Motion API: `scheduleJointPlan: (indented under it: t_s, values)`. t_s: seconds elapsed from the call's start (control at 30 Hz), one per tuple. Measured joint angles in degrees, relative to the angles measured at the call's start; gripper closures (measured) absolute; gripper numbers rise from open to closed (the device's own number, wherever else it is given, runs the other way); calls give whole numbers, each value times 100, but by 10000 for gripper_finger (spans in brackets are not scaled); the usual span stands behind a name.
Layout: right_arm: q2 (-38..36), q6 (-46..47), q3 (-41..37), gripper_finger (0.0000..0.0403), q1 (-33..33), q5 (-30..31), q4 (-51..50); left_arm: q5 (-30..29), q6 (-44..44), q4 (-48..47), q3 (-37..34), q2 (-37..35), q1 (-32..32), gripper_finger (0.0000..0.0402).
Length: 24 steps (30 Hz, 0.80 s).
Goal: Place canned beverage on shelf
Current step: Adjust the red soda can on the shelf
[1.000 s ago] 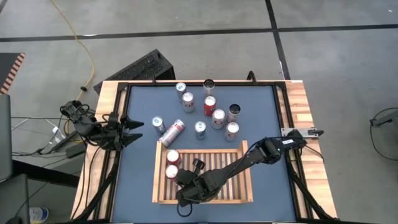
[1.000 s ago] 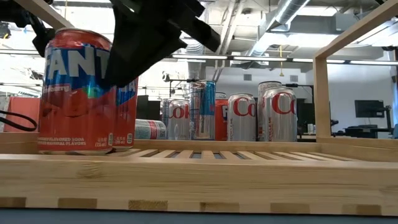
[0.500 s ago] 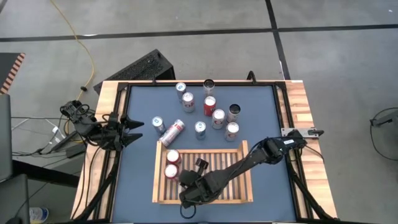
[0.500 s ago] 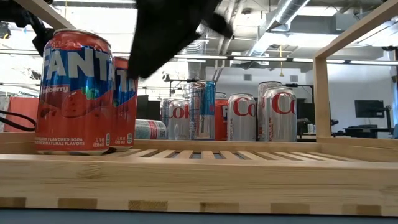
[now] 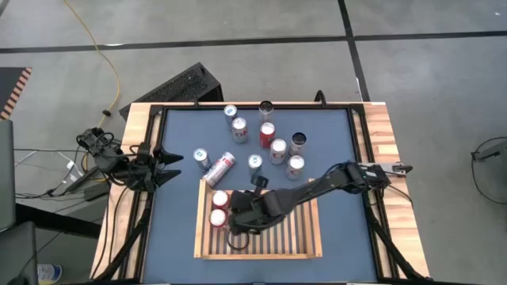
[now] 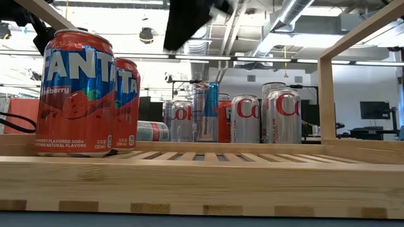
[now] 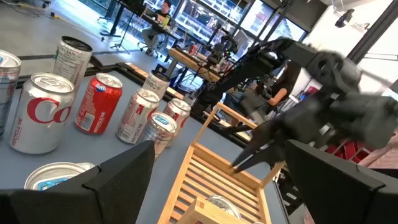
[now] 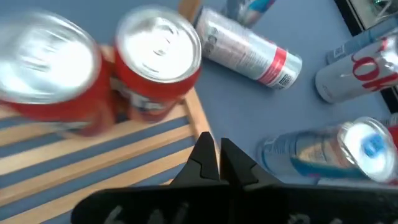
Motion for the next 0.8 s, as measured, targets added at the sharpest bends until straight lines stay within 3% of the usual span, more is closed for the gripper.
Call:
scheduleJointPlan:
  t_s: [0.27, 0.8]
  values:
    - [488, -220, -11, 403, -215, -135, 220, -17, -2, -2, 0, -2, 0, 53]
    - [546, -779, -7, 403, -380, -676, 1049, -17, 44, -57, 0, -2, 1, 53]
